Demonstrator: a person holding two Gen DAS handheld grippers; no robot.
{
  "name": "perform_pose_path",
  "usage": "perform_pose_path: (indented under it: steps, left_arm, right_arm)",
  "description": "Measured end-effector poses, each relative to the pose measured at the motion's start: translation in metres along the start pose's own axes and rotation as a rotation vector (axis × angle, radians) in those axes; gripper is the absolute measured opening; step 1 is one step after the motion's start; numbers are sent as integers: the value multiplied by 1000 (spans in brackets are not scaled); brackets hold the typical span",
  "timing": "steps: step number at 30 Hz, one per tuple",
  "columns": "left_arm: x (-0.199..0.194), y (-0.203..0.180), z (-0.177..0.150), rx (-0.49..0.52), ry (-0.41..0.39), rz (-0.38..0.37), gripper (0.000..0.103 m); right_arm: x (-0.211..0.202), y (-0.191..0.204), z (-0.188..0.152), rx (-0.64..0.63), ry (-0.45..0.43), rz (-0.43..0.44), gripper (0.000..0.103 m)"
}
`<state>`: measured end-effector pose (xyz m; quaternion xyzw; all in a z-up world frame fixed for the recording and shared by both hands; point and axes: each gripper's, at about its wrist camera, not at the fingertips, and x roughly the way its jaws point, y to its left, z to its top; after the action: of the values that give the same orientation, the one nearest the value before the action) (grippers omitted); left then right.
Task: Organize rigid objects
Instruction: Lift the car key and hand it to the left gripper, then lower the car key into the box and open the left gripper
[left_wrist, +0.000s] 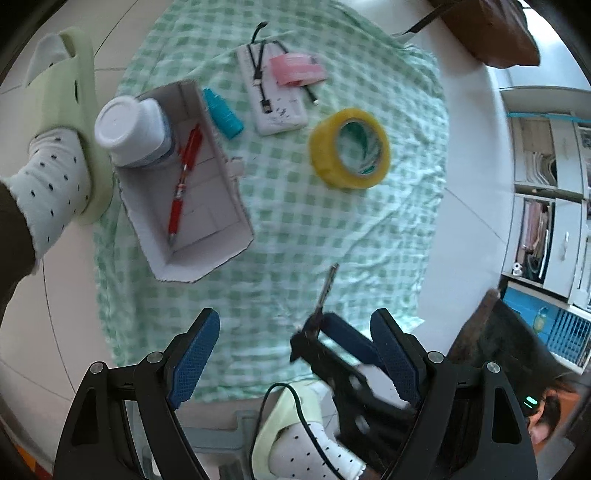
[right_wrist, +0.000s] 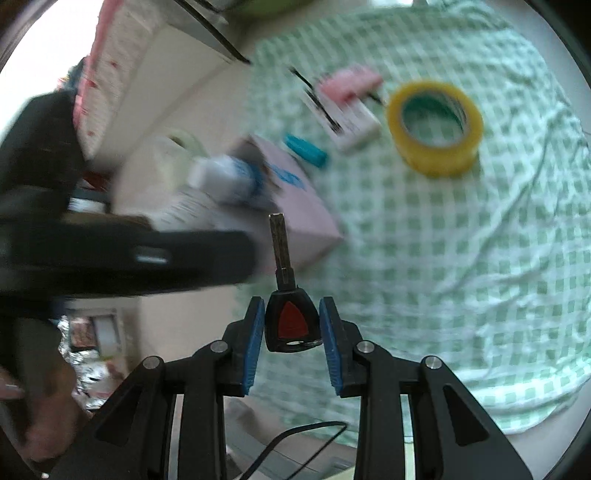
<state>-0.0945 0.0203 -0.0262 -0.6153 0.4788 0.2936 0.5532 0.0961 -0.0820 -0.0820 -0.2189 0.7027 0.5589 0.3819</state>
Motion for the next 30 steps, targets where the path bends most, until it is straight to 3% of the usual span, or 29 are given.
perform_pose_path:
  steps: [3, 4, 5, 6, 8, 11, 13, 16, 17, 19, 21, 23, 29, 30]
  left_arm:
    - [-11, 4, -4, -20, -65, -29, 83]
    - [-15, 5, -5, -26, -86, -50, 76]
    - [-19, 6, -6, -27, -100, -68, 56]
    - [-21, 5, -8, -21, -103, -77, 46]
    - [-26, 2, -11, 15, -109, -87, 13]
    - [-33, -1, -16, 64, -131, -83, 4]
    - [-41, -2, -19, 100, -175, -19, 0]
    - [-58, 4, -20, 88, -244, -16, 0]
    - [-65, 7, -19, 76, -268, -21, 0]
    - [-77, 11, -20, 61, -319, -12, 0]
    - [-90, 16, -20, 58, -379, -4, 0]
    - [-100, 20, -21, 53, -411, 4, 0]
    - [-98, 25, -23, 28, -449, 60, 0]
    - [-97, 26, -24, 22, -452, 56, 0]
  right_arm:
    - [-20, 23, 7, 19, -59, 36, 32]
    - [-24, 35, 18, 22, -70, 41, 32]
    - [-29, 39, 17, 24, -82, 46, 32]
    - [-27, 47, 22, 27, -89, 49, 32]
    - [-28, 56, 29, 34, -97, 61, 32]
    - [-27, 66, 33, 27, -98, 77, 32]
    - [-23, 67, 34, 24, -93, 90, 30]
    - [-17, 74, 34, 16, -45, 31, 34]
    - [-12, 75, 33, 14, -8, -36, 39]
    - [-1, 72, 27, 6, 39, -213, 75]
    - [9, 68, 20, -24, 45, -395, 86]
    - [24, 62, 16, -57, 87, -575, 92]
    - [65, 41, -1, -251, 203, -989, 100]
    - [68, 38, -3, -262, 217, -1020, 100]
